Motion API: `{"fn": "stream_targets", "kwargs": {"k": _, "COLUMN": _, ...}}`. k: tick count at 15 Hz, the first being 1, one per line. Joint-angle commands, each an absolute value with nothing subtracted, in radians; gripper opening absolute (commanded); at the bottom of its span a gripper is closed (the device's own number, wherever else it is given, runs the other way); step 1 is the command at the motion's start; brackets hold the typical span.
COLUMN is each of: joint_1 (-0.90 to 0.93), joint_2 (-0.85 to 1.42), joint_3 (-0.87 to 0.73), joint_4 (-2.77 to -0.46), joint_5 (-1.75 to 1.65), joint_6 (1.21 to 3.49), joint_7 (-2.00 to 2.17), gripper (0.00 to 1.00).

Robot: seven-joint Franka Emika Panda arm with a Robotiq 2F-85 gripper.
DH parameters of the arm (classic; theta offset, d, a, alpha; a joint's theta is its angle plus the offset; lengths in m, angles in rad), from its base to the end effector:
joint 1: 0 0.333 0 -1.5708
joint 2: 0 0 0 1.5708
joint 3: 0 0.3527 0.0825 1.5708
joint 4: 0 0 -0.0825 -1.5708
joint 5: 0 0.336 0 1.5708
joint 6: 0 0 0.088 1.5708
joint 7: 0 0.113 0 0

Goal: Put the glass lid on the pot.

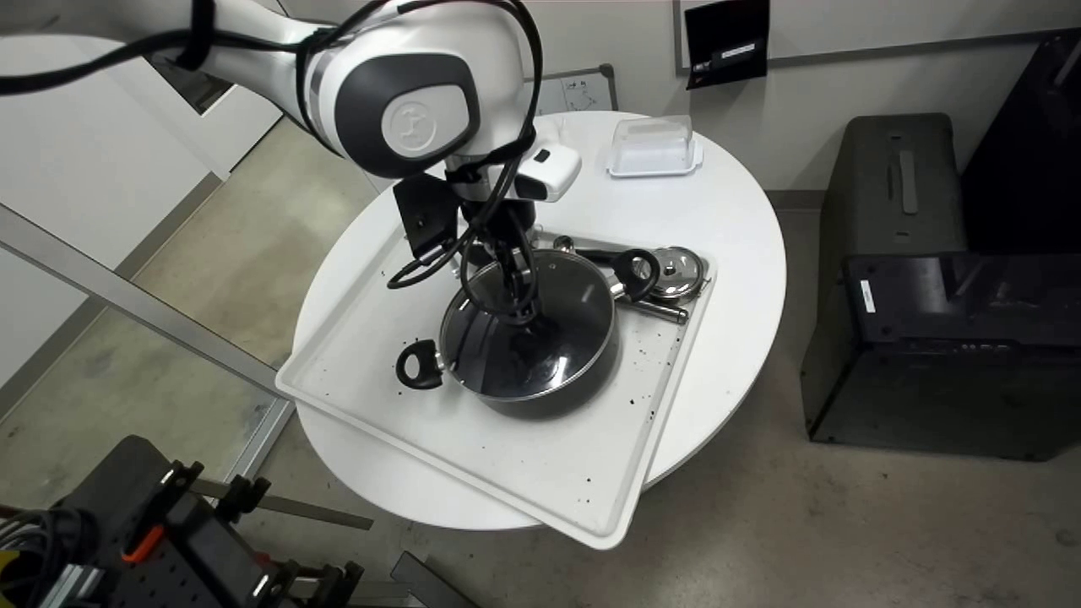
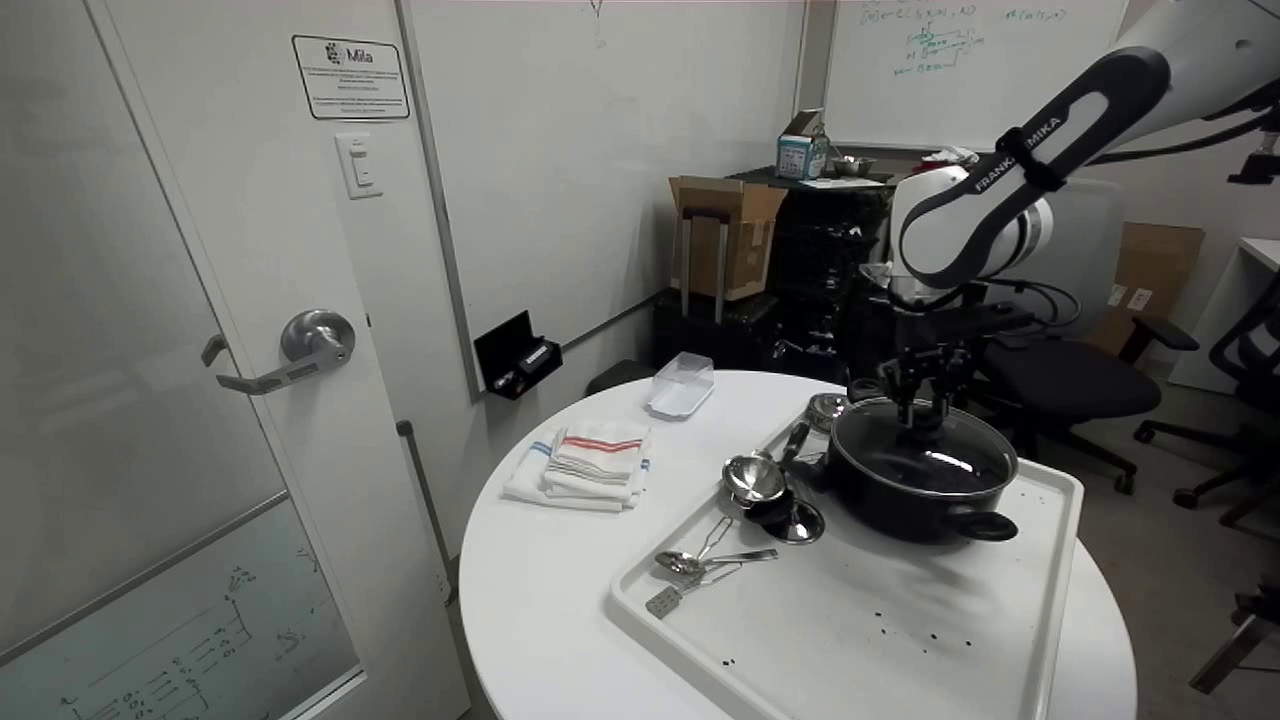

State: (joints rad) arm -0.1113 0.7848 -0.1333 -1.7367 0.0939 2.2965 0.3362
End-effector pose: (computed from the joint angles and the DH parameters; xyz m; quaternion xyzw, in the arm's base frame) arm 0.6155 -0.1415 0.1723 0.9463 -0.3044 -0.1069 0.0223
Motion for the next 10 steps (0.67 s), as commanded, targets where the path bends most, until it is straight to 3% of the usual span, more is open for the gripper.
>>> {"fn": "stream_targets", "kwargs": {"k": 1, "joint_1": -0.110, "joint_2": 0.772, "joint_3": -0.129, "joint_4": -1.713, "joint_5": 0.119, "joint_6": 2.273, "joint_7": 0.330, "gripper": 0.25}}
{"fn": "stream_targets", "kwargs": {"k": 10, "joint_1": -0.107, "joint_2": 0.790, "joint_3": -0.126, "joint_4": -1.697, "joint_5": 0.117, "joint_6": 2.268, "joint_7": 0.334, "gripper": 0.25}}
